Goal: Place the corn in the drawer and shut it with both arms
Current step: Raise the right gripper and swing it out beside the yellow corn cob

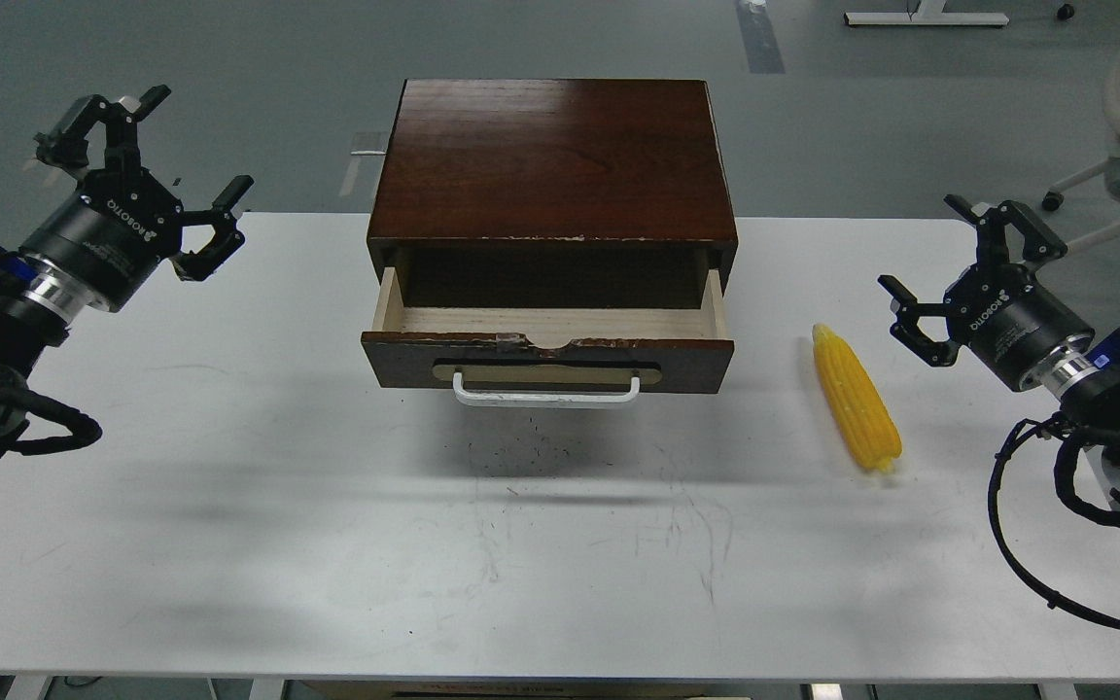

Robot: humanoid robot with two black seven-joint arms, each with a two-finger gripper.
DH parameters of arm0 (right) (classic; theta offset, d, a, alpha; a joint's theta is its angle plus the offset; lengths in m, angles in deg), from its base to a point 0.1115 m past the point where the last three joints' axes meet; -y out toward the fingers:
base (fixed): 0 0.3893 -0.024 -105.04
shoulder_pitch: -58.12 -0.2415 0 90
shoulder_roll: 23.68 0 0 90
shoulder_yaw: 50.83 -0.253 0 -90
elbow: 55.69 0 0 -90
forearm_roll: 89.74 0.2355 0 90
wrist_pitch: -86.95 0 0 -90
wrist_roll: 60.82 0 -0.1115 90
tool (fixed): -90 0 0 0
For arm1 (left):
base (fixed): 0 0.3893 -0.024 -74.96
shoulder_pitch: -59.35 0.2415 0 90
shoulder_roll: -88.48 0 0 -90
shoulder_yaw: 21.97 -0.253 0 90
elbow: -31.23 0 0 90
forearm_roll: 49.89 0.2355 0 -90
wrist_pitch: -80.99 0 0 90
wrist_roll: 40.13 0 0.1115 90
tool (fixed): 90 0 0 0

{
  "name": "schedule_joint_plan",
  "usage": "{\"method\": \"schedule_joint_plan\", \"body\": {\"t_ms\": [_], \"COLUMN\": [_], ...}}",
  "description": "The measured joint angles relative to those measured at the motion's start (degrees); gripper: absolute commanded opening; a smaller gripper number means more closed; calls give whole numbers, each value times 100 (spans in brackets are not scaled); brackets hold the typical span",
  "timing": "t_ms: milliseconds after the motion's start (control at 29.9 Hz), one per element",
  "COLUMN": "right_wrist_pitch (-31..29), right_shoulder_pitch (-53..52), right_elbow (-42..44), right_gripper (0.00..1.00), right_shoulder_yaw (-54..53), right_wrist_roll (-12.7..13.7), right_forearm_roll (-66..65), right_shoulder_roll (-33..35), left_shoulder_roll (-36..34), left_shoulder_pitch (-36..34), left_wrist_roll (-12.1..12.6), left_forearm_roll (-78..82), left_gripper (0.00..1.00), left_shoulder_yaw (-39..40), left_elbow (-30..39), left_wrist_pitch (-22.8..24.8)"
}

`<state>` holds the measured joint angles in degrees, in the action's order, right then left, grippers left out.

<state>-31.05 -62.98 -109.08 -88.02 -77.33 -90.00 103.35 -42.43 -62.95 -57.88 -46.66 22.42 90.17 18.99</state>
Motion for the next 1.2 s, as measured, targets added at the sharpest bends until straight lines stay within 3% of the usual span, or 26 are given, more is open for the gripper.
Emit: {"method": "schedule_joint_plan", "body": {"t_ms": [635, 835, 969, 1203], "right_wrist_pitch": [0, 0, 0, -1], "right_shoulder_pitch": [-93, -183, -428, -867], "right_elbow": [209, 83, 17, -357], "right_gripper": [100, 100, 100, 100], "right_shoulder_yaw": [-199, -128, -122, -126], "right_wrist_roll": [-7, -8, -65, -250], "right_forearm_roll": [6, -162, -770, -3089], "right_shoulder_roll": [132, 560, 1137, 1894], "left_shoulder_roll": [-58, -66, -55, -24], "left_shoulder_pitch": [-49, -55, -64, -90], "left_wrist_roll": [1, -64, -78, -80], "left_forearm_roll": [70, 80, 82, 82], "left_gripper": [100, 100, 100, 100], "left_shoulder_yaw": [5, 9, 15, 18], "left_elbow": [-178, -154, -116, -101], "left_wrist_pitch": [0, 0, 0, 0]}}
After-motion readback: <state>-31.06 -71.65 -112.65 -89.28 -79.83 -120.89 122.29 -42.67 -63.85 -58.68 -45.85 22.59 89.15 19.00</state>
